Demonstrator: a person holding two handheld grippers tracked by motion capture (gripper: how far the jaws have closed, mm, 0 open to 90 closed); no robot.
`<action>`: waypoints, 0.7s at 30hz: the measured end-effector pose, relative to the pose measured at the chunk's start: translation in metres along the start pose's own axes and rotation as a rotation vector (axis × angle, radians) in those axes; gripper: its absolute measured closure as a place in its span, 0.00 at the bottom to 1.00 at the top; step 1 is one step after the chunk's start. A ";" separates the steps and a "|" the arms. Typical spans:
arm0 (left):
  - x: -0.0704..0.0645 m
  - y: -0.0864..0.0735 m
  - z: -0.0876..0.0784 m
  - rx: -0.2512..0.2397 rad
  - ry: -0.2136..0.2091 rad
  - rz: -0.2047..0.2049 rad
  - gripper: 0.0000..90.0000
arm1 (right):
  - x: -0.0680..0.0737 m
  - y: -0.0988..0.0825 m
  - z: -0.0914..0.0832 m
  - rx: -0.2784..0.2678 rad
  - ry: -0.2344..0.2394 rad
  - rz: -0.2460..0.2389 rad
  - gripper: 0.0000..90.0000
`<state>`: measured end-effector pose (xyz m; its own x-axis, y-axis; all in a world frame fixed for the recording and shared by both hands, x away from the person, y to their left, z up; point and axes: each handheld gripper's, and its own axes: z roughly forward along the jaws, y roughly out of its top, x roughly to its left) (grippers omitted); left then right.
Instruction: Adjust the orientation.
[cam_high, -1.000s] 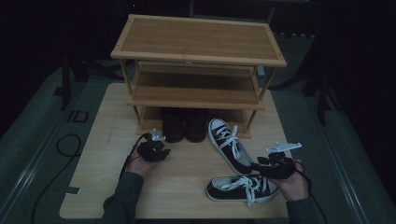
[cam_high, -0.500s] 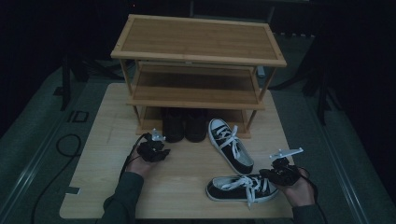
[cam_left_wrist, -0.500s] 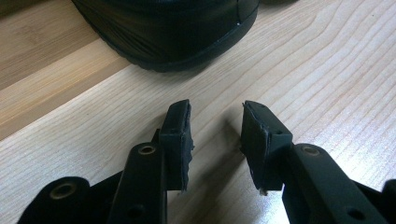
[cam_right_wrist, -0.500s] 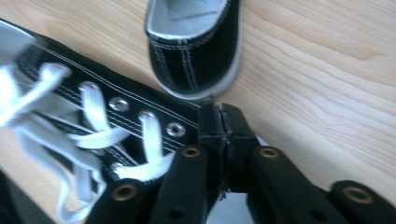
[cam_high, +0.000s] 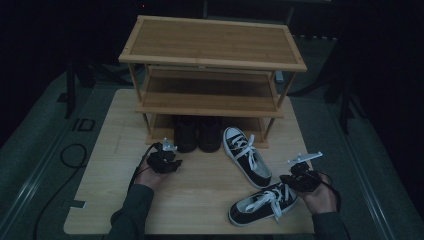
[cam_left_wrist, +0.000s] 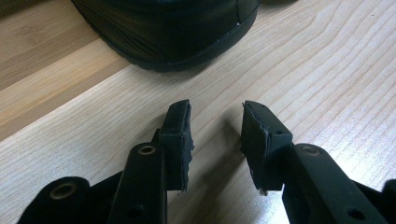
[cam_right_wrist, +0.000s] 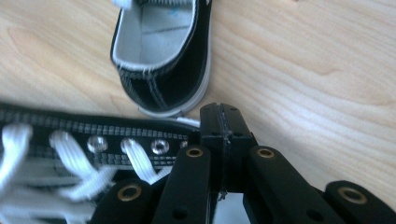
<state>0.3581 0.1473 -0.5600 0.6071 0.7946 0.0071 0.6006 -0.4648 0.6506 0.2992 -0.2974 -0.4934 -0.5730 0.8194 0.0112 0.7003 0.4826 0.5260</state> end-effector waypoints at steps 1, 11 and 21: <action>0.000 0.000 0.000 0.000 0.000 0.000 0.70 | -0.001 0.002 0.001 -0.001 -0.006 0.000 1.00; 0.000 0.000 0.000 -0.001 -0.001 0.000 0.70 | -0.006 0.016 0.009 0.013 -0.108 -0.017 1.00; 0.000 0.000 0.000 0.000 0.000 -0.001 0.70 | -0.031 0.038 0.014 -0.028 -0.154 0.031 1.00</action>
<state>0.3581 0.1474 -0.5599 0.6064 0.7951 0.0064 0.6015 -0.4640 0.6504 0.3500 -0.3003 -0.4851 -0.4781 0.8724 -0.1015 0.7031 0.4494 0.5511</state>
